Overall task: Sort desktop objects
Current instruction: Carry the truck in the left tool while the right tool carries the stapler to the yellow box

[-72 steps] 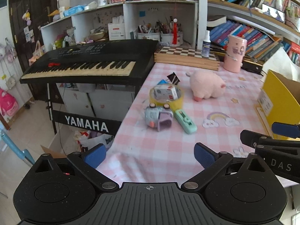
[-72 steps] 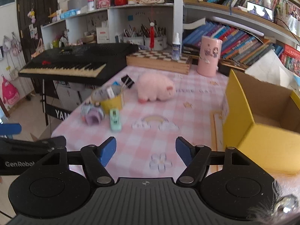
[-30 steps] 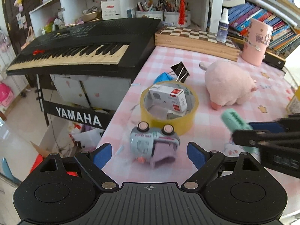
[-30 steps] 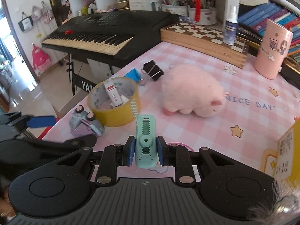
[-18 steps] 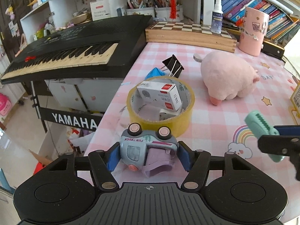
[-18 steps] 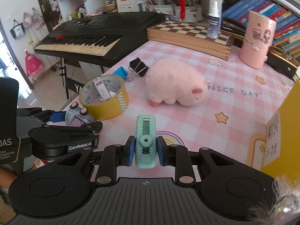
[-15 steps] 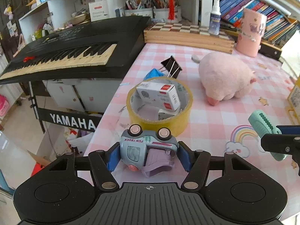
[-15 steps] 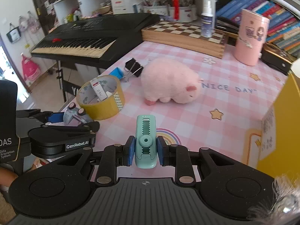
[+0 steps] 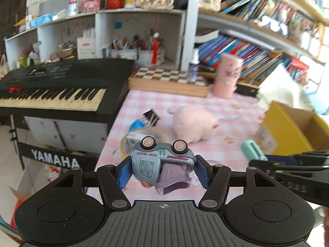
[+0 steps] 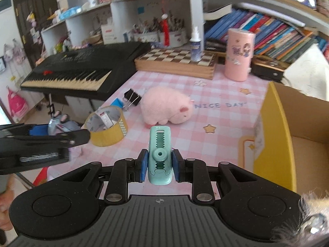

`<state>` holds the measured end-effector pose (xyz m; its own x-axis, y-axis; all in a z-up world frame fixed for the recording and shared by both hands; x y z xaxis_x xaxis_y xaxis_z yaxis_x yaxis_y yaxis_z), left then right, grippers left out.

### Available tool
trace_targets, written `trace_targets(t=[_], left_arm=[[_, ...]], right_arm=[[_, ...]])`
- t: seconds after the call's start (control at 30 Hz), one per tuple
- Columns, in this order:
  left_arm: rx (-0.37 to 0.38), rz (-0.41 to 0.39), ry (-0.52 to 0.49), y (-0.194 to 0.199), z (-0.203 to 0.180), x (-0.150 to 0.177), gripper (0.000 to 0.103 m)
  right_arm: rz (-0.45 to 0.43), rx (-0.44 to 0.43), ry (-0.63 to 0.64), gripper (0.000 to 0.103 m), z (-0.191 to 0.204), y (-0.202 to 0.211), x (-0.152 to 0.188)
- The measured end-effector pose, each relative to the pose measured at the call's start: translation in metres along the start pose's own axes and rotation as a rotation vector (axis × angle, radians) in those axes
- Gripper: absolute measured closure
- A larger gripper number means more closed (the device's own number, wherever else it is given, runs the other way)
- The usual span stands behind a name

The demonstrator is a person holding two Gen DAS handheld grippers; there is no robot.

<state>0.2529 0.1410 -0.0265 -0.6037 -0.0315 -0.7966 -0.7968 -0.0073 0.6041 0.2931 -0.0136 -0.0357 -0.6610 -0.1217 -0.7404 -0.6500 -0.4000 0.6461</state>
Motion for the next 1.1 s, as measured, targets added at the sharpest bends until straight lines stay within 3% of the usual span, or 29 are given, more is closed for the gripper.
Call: trace_targets(t=[0.5, 0.87, 1.1], left_arm=[[0.191, 0.003, -0.100, 0.066, -0.032, 0.041, 0.040], [0.363, 0.042, -0.193, 0.090, -0.069, 0.077, 0.040], [0.447, 0.032, -0.243, 0.097, -0.091, 0.078, 0.040]], right_arm=[[-0.047, 0.112, -0.117, 0.080, 0.016, 0.078, 0.059], [-0.059, 0.249, -0.236, 0.080, 0.010, 0.129, 0.116], [-0.066, 0.330, -0.319, 0.080, -0.006, 0.153, 0.132]])
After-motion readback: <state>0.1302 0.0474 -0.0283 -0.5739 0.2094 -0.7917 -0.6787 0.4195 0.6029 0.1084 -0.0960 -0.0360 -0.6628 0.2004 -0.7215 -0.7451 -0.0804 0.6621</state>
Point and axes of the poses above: each gripper's, at about its wrist camera, not at the fingertips, and y roughly against the way its jaws point, z to its left, x to its underside, the point moved 7 cm from there along -y, roughly the way its jaws point, and after that the axes turned 5 degrees about -y, right-handed, at the moved point
